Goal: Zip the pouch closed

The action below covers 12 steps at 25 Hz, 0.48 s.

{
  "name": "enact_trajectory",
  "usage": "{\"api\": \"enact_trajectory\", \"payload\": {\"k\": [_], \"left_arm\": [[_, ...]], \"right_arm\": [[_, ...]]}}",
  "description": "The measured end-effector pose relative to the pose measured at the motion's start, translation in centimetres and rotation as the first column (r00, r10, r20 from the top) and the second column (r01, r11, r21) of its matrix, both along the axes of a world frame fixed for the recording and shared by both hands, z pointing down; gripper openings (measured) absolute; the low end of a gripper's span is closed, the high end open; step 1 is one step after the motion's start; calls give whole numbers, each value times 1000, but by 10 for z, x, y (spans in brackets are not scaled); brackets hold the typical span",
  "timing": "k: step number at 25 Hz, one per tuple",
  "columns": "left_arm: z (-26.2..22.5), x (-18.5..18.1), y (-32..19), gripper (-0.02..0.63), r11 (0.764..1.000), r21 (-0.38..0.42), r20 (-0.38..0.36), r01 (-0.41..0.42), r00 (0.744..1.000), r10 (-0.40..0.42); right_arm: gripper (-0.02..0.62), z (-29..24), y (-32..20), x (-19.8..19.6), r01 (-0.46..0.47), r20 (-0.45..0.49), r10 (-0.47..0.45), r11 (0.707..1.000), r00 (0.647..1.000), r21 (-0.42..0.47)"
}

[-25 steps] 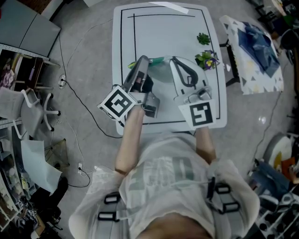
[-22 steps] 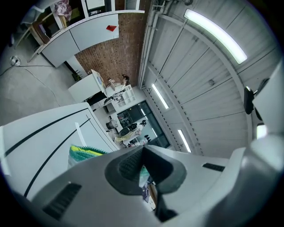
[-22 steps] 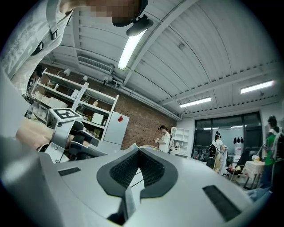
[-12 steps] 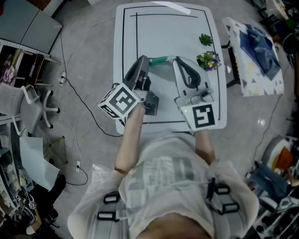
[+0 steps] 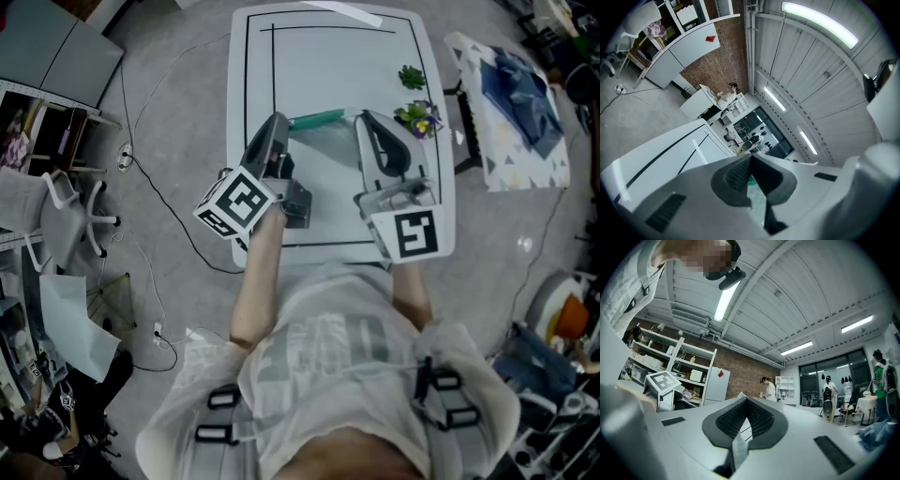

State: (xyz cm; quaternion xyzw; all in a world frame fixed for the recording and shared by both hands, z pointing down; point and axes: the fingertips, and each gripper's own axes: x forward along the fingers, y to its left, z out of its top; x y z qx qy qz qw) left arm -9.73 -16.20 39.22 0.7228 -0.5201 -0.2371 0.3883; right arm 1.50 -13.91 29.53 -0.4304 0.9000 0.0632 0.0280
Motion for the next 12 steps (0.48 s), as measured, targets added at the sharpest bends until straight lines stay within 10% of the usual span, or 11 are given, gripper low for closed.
{"api": "enact_trajectory", "payload": {"k": [12], "left_arm": [[9, -18, 1, 6, 999, -15, 30, 45, 999, -45]], "right_arm": [[8, -3, -5, 25, -46, -37, 48, 998, 998, 53]]}}
